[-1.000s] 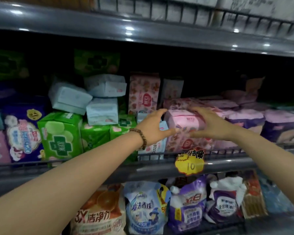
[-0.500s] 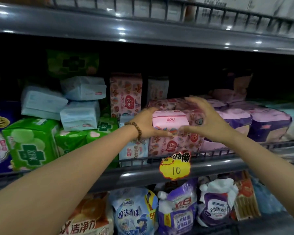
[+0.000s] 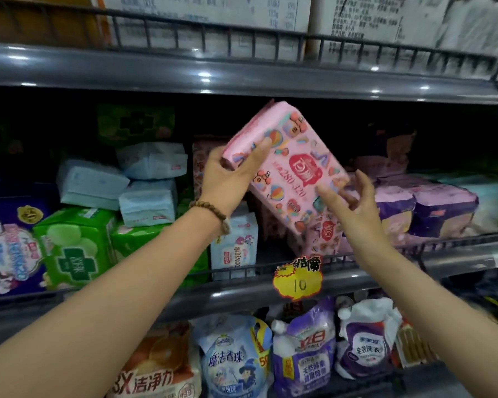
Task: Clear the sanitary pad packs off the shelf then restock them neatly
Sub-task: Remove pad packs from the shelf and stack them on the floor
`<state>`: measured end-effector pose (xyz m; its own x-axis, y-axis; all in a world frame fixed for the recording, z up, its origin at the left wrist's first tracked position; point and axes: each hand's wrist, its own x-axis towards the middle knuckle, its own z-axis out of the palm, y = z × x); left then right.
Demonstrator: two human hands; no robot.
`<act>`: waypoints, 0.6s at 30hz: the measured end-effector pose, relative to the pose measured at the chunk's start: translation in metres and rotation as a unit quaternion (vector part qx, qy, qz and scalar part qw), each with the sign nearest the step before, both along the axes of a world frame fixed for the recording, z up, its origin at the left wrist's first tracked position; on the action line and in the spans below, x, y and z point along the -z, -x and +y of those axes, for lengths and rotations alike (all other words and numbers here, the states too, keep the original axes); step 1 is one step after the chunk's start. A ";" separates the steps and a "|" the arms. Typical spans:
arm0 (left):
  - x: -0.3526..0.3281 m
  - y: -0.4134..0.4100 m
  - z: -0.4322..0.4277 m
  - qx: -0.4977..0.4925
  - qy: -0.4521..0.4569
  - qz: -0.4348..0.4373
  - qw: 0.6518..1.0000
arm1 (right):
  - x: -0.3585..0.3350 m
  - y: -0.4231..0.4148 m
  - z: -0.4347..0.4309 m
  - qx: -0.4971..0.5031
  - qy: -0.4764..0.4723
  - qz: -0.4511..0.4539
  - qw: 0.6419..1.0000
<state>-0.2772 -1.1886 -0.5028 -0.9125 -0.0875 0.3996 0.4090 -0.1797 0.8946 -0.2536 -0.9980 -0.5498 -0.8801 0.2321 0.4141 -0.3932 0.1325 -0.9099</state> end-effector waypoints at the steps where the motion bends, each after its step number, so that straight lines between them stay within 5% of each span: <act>1: 0.003 -0.008 -0.001 0.010 -0.014 -0.010 1.000 | 0.001 -0.007 -0.005 -0.016 0.045 -0.003 0.999; 4: 0.028 -0.040 -0.007 0.069 0.009 -0.067 0.995 | 0.009 -0.031 -0.012 -0.095 0.119 -0.034 0.988; 8: 0.082 -0.069 -0.026 0.141 0.132 -0.126 0.973 | 0.045 -0.067 0.001 -0.146 0.106 -0.112 0.977; 12: 0.151 -0.091 -0.037 0.265 0.254 -0.238 0.899 | 0.106 -0.093 0.022 -0.127 0.036 -0.194 0.972; 18: 0.270 -0.112 -0.034 0.321 0.268 -0.406 0.813 | 0.227 -0.110 0.019 -0.116 0.001 -0.353 0.928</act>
